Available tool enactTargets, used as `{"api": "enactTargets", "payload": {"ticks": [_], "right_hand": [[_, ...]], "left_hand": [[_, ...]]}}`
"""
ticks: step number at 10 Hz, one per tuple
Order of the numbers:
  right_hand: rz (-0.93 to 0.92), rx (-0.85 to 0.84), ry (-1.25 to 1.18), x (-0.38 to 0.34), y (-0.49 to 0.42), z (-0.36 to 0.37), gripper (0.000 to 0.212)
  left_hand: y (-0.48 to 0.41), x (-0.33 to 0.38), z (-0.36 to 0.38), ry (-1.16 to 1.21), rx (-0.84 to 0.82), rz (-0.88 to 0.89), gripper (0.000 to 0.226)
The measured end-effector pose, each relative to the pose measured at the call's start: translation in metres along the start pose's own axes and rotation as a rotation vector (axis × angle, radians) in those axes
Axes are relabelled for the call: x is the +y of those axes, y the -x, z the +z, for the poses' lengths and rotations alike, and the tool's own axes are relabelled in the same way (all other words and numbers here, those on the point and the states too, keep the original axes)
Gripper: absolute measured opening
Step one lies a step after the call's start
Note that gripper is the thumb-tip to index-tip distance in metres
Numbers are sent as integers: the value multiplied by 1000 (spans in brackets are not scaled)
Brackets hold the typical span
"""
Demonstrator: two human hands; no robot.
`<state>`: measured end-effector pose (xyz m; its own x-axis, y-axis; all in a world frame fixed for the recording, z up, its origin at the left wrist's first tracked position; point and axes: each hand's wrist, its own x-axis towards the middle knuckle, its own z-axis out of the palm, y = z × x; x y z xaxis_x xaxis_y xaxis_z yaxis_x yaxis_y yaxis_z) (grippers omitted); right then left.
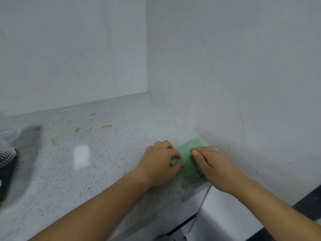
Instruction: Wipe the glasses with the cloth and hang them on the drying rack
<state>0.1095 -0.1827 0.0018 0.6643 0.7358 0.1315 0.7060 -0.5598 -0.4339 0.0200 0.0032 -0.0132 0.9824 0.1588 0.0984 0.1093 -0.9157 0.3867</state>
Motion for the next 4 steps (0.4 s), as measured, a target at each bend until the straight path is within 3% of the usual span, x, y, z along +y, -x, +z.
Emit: {"api": "enactTargets", "payload": {"ticks": [2,4], "right_hand": [[96,-89,82,5,-8,-7,58],[-5,84,40,-4,-15,4,51]], "left_hand": [[-17,13,3,-19,-17,-51,56],[-12,2,-1,157,53,-90,55]]}}
